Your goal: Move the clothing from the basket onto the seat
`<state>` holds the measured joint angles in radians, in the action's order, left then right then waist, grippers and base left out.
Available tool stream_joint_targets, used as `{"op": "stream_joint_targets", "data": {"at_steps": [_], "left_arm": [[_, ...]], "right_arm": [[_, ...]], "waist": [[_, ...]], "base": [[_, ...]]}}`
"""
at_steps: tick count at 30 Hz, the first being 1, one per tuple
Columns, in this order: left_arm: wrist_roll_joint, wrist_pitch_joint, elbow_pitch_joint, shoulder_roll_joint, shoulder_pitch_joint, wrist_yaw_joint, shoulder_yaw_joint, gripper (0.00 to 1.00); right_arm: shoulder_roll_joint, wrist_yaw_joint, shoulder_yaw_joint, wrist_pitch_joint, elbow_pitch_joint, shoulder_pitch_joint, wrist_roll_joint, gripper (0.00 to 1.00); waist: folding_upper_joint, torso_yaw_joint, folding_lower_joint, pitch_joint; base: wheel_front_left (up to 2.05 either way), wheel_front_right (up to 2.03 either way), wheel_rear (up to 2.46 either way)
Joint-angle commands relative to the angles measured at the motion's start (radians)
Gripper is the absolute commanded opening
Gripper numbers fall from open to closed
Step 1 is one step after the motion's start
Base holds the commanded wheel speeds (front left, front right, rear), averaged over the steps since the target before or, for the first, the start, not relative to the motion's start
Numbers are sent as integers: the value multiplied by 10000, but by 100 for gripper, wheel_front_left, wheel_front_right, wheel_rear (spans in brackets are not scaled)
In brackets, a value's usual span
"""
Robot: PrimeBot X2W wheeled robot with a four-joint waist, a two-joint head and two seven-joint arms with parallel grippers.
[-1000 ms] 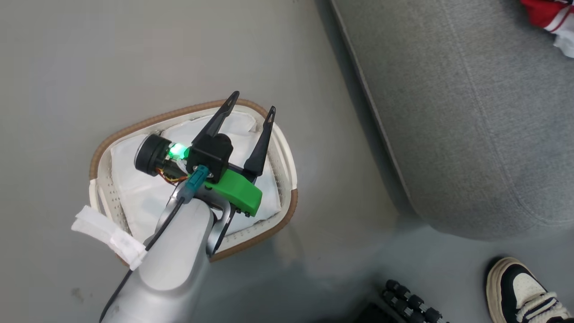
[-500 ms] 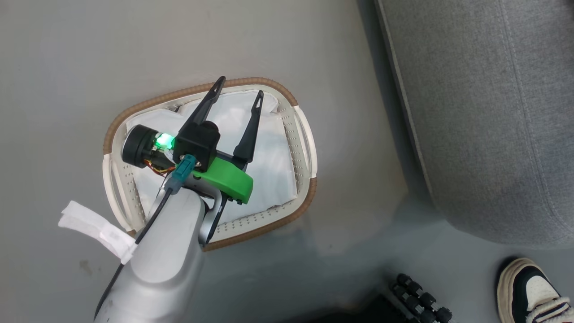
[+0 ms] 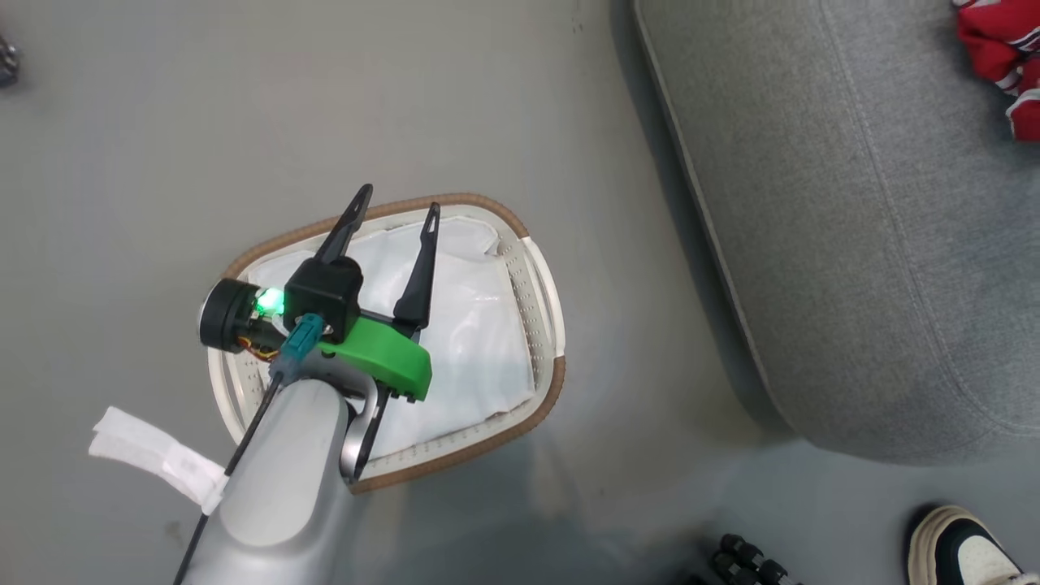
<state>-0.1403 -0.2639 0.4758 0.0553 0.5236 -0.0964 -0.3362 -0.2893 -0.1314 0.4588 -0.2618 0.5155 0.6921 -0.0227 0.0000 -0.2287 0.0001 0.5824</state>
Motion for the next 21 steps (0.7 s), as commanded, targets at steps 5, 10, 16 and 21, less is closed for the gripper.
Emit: {"op": "stream_joint_targets", "data": {"at_steps": [5,10,16,21], "left_arm": [[-132,-5,-191,16,-687,164,425,100],[-20,-5,-544,-2,-1186,381,931,100],[24,-5,-1117,-20,-1807,651,1642,100],[33,-5,-1456,-32,-2300,875,2068,100]], "right_arm": [[184,15,-772,-47,-739,-977,363,100],[419,15,-1851,-47,-1532,-1551,777,100],[807,15,-2887,-47,-2033,-1812,1287,100],[1338,15,-3444,-47,-2201,-2074,1446,100]], "waist": [[0,168,-1,-1056],[0,481,-1,-1575],[0,1017,-1,-2091],[0,1490,-1,-2475]], "base": [[0,0,0],[0,0,0],[0,0,0],[0,0,0]]}}
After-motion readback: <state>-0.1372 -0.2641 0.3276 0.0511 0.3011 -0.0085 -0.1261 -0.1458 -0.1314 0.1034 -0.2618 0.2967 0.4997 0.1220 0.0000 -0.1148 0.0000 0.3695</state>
